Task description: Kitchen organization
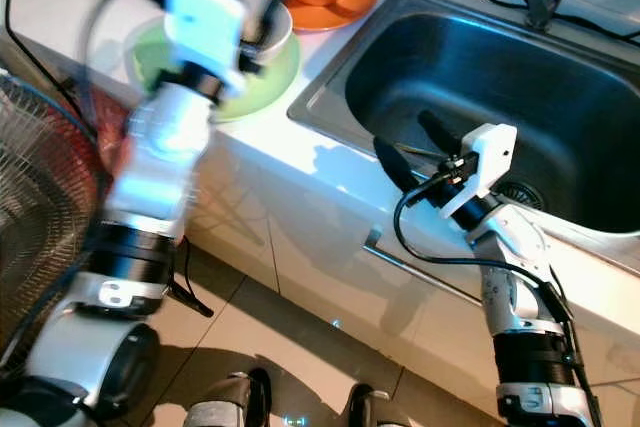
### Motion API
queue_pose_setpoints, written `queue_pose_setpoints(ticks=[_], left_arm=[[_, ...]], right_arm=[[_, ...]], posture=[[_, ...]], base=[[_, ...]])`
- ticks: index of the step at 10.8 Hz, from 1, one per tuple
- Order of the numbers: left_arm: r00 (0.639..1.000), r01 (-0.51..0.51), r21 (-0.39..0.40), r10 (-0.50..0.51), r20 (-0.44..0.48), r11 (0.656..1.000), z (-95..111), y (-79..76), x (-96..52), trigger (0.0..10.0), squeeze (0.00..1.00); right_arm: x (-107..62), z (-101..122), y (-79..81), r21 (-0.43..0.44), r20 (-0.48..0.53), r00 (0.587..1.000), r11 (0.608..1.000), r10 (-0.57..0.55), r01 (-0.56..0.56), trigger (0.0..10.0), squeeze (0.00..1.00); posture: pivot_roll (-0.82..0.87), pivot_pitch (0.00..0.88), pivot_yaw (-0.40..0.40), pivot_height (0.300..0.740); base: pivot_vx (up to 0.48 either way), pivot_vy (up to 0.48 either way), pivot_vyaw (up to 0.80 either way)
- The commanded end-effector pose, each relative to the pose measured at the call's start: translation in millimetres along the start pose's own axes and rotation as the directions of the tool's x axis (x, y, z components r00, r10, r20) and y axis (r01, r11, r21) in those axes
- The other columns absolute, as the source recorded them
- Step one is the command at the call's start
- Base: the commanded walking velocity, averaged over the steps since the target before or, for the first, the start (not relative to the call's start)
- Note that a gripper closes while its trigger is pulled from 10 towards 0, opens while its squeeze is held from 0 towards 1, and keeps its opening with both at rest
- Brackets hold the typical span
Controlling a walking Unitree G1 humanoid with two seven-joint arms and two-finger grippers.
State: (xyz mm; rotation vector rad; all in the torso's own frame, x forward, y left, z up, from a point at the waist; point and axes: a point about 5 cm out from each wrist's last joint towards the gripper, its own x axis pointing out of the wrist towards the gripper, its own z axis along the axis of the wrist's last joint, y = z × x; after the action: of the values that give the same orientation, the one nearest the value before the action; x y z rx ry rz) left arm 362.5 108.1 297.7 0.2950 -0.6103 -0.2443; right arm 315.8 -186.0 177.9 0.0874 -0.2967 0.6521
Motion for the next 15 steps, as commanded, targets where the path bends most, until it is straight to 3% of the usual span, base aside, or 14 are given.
queue_pose_setpoints(ticks=[1,3,4,6,7,8,9,11,12,13,15], left_arm=[[0.999,-0.032,-0.036,0.032,-0.009,0.999,3,12.2,-2.3,10.0,0.0],[0.99,-0.099,-0.109,0.088,-0.107,0.989,1,48.5,-4.3,10.0,0.0],[0.986,-0.092,-0.098,0.077,-0.148,0.991,-4,54.2,-5.5,10.0,0.0],[0.967,-0.103,-0.055,0.087,-0.238,0.993,-9,81.5,-6.6,10.0,0.0],[0.949,-0.153,-0.057,0.131,-0.287,0.987,-10,103.2,-3.2,10.0,0.0],[0.934,-0.188,-0.064,0.158,-0.319,0.98,-13,117.3,-1.3,10.0,1.0],[0.905,-0.265,-0.099,0.212,-0.368,0.959,-21,129.4,0.4,10.0,1.0],[0.867,-0.351,-0.206,0.233,-0.441,0.913,-37,130.3,2.7,10.0,1.0],[0.869,-0.346,-0.269,0.199,-0.453,0.899,-41,125.4,6.6,10.0,1.0],[0.864,-0.343,-0.267,0.191,-0.465,0.901,-44,124.6,7.6,10.0,1.0],[0.888,-0.313,-0.284,0.174,-0.425,0.906,-35,124.2,18.2,10.0,1.0]], right_arm=[[0.6,1,3.0,0.013,-0.001,1.0,1.0,0.027,-0.027,10.0,0.0],[4.5,0,8.6,0.021,0.004,0.998,0.998,0.066,-0.066,10.0,0.0],[5.3,0,9.3,0.021,0.006,0.998,0.997,0.069,-0.069,10.0,0.0],[5.4,0,11.3,0.022,0.004,0.997,0.997,0.08,-0.081,10.0,0.0],[4.9,-1,11.6,0.024,0.003,0.997,0.996,0.083,-0.083,10.0,0.0],[5.0,-2,12.6,0.025,0.002,0.996,0.996,0.088,-0.088,10.0,0.0],[5.4,-2,13.3,0.026,0.003,0.996,0.996,0.091,-0.091,10.0,0.0],[5.1,-3,15.2,0.028,-0.002,0.995,0.995,0.098,-0.098,10.0,0.0],[5.2,-3,15.5,0.028,-0.003,0.995,0.995,0.098,-0.098,10.0,0.0],[5.1,-3,15.5,0.025,-0.004,0.995,0.995,0.096,-0.096,10.0,0.0],[4.3,-3,15.3,0.025,-0.004,0.996,0.996,0.09,-0.089,10.0,0.0]], posture=[[0.09,0.159,-0.032,0.74],[0.11,0.146,-0.03,0.74],[0.11,0.141,-0.029,0.74],[0.11,0.135,-0.024,0.74],[0.12,0.131,-0.019,0.74],[0.11,0.13,-0.018,0.74],[0.11,0.13,-0.018,0.74],[0.11,0.139,-0.025,0.74],[0.1,0.145,-0.027,0.74],[0.1,0.148,-0.026,0.74],[0.1,0.149,-0.026,0.74]], base=[[0.0,0.0,0.0],[0.0,0.0,0.0],[0.0,0.0,0.0],[0.0,0.0,0.0],[0.0,0.0,0.0],[0.0,0.0,0.0],[0.0,0.0,0.0],[0.0,0.0,0.0],[0.0,0.0,0.0],[0.0,0.0,0.0],[0.0,0.0,0.0]])
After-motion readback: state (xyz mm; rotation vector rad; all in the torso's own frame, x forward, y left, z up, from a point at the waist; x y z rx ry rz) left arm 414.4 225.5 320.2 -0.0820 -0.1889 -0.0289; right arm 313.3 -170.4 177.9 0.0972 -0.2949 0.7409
